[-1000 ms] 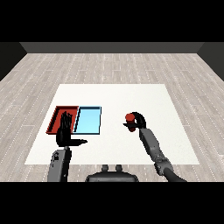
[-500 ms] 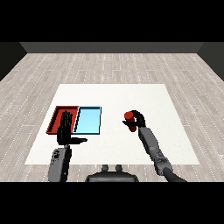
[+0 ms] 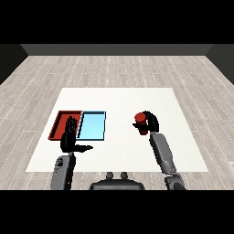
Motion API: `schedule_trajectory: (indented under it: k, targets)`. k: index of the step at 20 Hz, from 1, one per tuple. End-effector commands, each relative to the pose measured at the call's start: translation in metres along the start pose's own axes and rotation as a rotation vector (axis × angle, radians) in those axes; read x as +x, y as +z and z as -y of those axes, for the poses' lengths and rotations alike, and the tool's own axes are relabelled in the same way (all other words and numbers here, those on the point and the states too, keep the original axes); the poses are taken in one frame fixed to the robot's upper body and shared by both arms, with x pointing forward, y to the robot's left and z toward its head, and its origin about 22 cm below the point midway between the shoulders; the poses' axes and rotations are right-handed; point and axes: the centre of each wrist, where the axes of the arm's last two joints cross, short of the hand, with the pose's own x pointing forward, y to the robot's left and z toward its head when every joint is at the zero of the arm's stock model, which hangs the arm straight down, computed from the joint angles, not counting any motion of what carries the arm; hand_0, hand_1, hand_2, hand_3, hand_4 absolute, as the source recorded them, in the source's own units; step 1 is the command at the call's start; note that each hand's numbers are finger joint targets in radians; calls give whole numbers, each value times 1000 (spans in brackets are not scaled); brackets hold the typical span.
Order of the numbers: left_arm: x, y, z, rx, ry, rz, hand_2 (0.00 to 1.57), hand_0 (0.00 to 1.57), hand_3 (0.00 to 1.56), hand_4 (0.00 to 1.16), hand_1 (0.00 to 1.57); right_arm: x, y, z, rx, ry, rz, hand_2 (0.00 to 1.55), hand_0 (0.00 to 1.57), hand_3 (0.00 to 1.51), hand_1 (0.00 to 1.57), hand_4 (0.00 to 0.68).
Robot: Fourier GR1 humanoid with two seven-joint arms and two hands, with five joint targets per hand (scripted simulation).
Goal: Pick the red can and put it in the red box
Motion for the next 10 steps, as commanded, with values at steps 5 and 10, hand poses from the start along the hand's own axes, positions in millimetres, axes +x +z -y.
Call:
schedule_trajectory:
  k: [5,10]
  targets:
    - [24,-15,37,-104,57,-27,0,0,0,0,0,50,18,13,4,-63,214,1455,1505,1403,1505,643]
    - [21,-23,69,-159,16,-83,0,0,0,0,0,73,25,-12,3,-62,251,1407,1449,1384,1449,636]
